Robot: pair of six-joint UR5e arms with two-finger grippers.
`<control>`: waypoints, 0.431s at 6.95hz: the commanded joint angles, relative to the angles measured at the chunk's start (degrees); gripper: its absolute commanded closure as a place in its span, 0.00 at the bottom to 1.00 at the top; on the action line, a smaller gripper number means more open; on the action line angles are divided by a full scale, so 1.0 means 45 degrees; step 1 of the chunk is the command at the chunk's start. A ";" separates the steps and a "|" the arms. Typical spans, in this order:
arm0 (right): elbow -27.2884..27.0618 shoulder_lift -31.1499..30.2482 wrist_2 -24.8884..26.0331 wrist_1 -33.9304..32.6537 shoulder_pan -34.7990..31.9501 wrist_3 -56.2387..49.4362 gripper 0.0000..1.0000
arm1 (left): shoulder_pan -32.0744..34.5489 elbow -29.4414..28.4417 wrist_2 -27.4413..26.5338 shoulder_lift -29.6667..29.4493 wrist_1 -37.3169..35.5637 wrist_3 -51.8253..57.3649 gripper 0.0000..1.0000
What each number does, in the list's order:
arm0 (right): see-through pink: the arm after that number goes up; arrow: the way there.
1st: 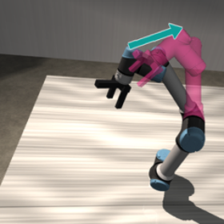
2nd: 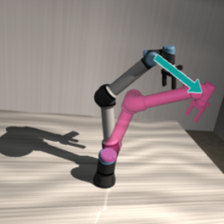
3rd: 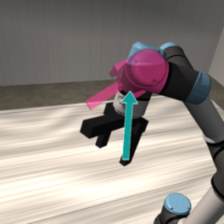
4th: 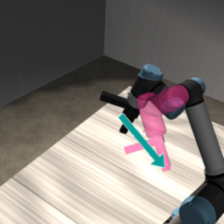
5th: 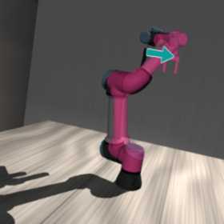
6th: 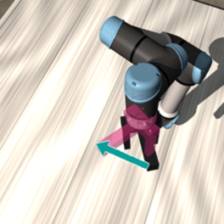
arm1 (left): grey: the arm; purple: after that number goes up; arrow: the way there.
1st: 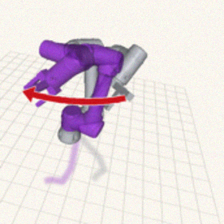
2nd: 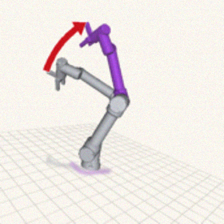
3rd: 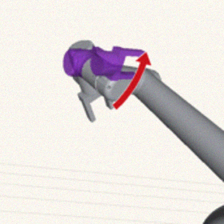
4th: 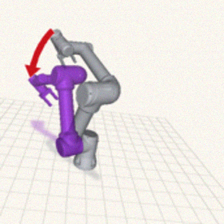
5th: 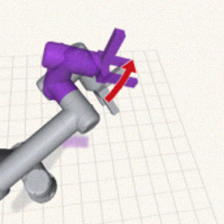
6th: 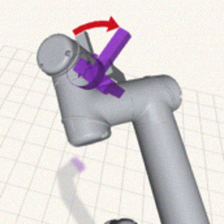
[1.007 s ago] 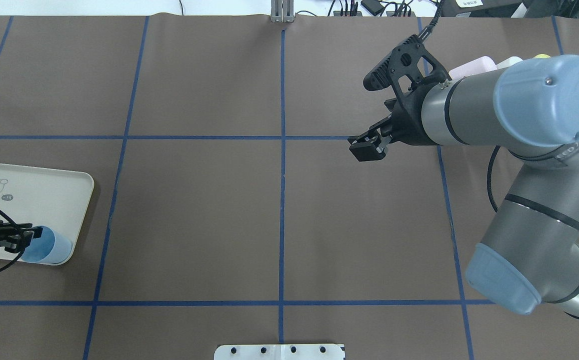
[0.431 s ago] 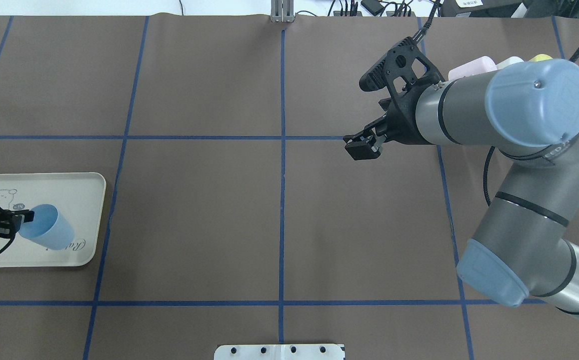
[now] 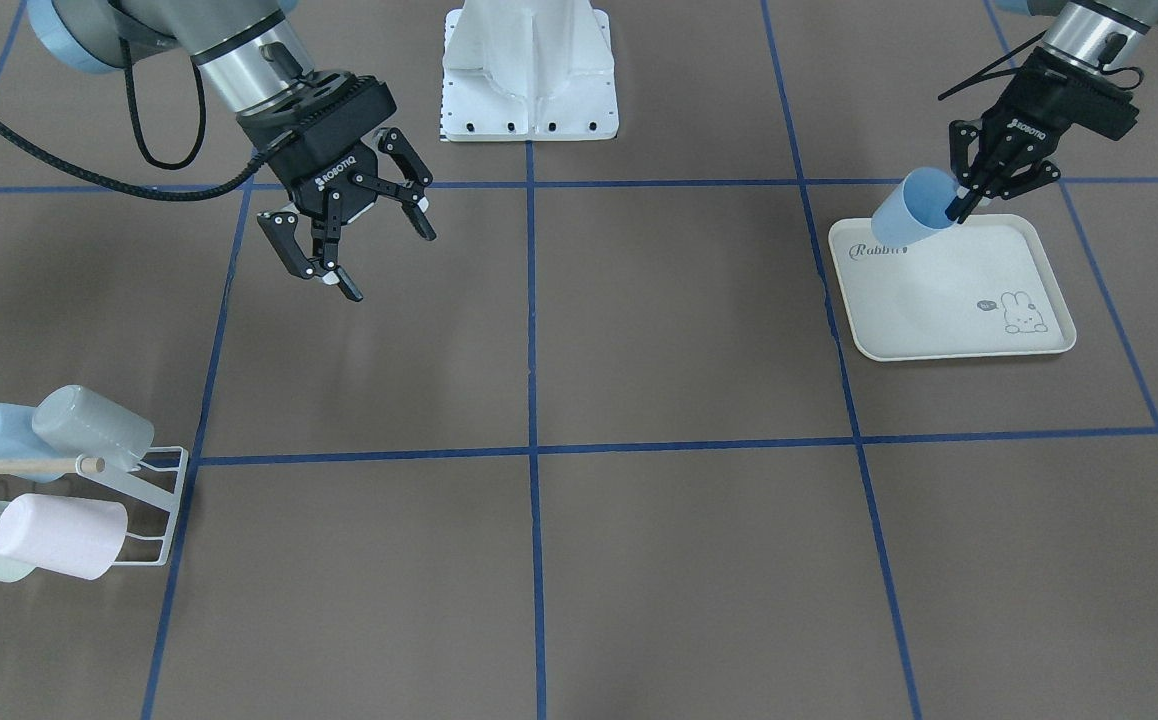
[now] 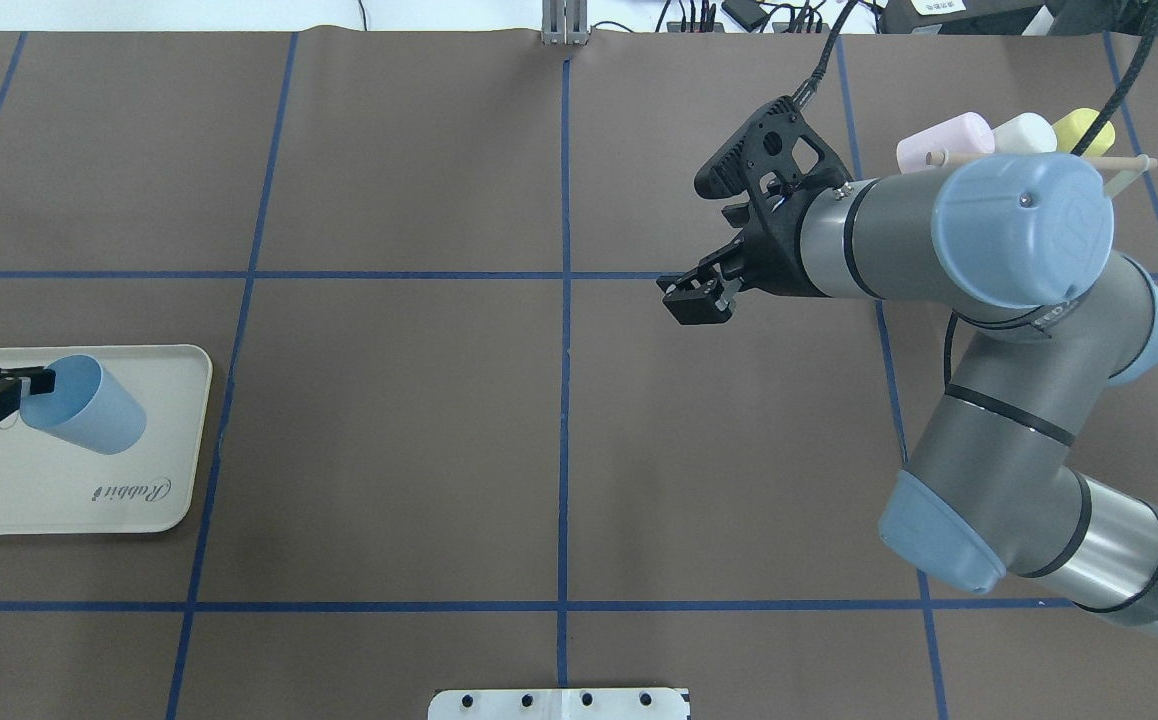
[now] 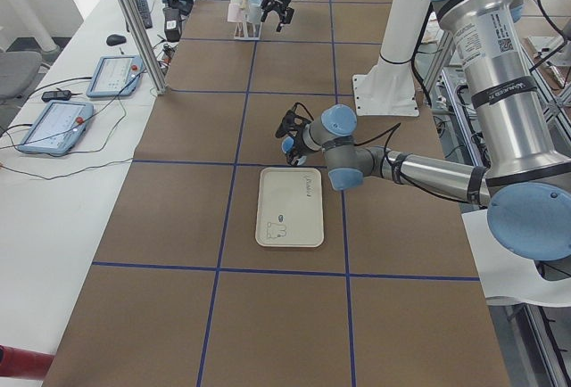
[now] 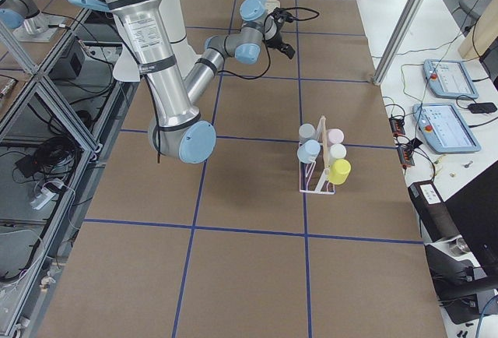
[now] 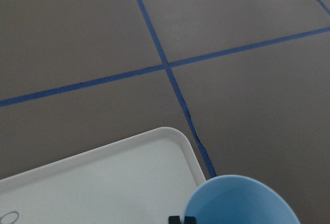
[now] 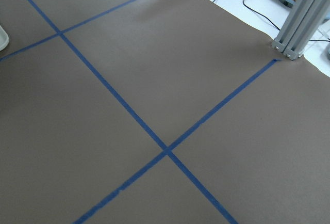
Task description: Transfer IKEA cup to right arm and place on rack
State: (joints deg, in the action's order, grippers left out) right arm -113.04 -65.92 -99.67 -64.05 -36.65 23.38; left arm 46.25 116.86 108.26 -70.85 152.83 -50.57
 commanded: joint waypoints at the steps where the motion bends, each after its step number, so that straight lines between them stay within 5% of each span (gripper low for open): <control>1: 0.0897 0.0000 0.0001 0.2403 0.0523 0.0001 0.01 | 0.0093 0.0261 0.0336 -0.2093 -0.0016 -0.3019 1.00; 3: 0.1990 -0.0039 0.0001 0.5467 0.1265 -0.0135 0.01 | 0.0034 0.0319 0.0687 -0.4323 0.0081 -0.6032 1.00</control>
State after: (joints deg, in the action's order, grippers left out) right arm -106.97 -66.01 -99.67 -47.41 -32.92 23.07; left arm 46.52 118.11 110.43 -84.36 152.91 -69.59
